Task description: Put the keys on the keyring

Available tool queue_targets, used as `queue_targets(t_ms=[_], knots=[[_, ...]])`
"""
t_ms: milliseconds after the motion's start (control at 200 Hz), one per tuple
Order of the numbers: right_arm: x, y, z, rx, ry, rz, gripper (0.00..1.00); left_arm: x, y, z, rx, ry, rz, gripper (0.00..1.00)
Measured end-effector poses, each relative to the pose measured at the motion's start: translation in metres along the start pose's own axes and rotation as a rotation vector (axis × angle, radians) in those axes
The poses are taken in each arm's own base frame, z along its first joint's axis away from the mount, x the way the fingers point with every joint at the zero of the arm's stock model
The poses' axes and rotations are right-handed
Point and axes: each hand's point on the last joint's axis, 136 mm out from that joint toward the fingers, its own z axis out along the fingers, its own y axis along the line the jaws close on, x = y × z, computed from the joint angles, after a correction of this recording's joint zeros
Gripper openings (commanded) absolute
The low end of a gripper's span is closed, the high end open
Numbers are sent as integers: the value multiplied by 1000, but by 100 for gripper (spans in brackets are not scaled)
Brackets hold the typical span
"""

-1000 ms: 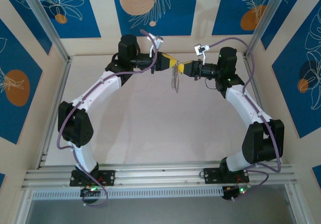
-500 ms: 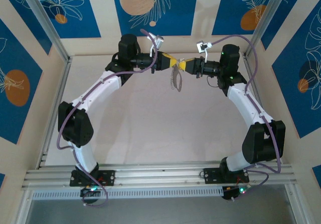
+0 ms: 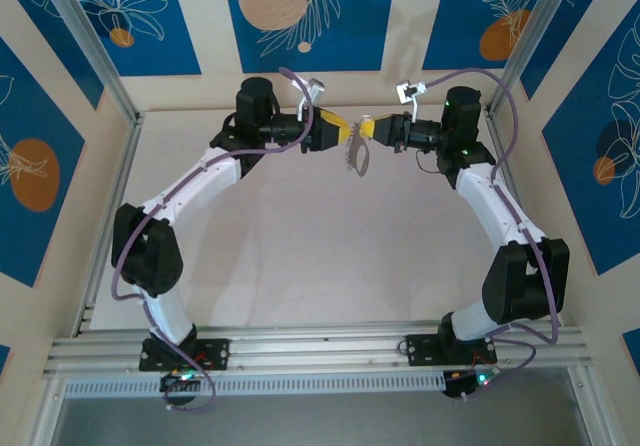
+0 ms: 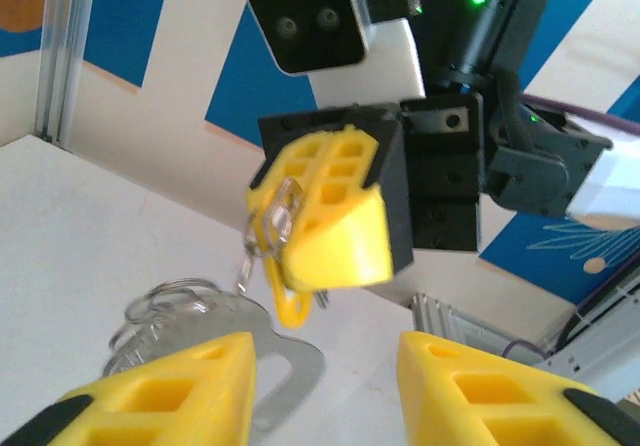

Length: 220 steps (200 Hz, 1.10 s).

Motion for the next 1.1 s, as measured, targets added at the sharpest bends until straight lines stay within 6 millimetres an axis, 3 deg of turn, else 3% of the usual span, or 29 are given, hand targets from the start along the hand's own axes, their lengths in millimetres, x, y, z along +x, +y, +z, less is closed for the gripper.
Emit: queue_targets(t_ms=[125, 390, 590, 845, 1010, 1100], knots=[[7, -17, 5, 17, 12, 29, 0, -4, 6, -15, -24, -34, -8, 51], [37, -73, 22, 52, 63, 153, 0, -16, 21, -53, -113, -98, 5, 53], [57, -112, 43, 53, 103, 229, 0, -15, 25, -67, -143, -109, 1, 54], [46, -148, 77, 30, 104, 245, 0, -1, 41, -79, -181, -102, -37, 54], [37, -170, 94, 19, 95, 246, 0, -5, 46, -87, -198, -117, -32, 54], [42, -182, 101, 18, 97, 266, 0, -7, 47, -89, -201, -126, -29, 54]])
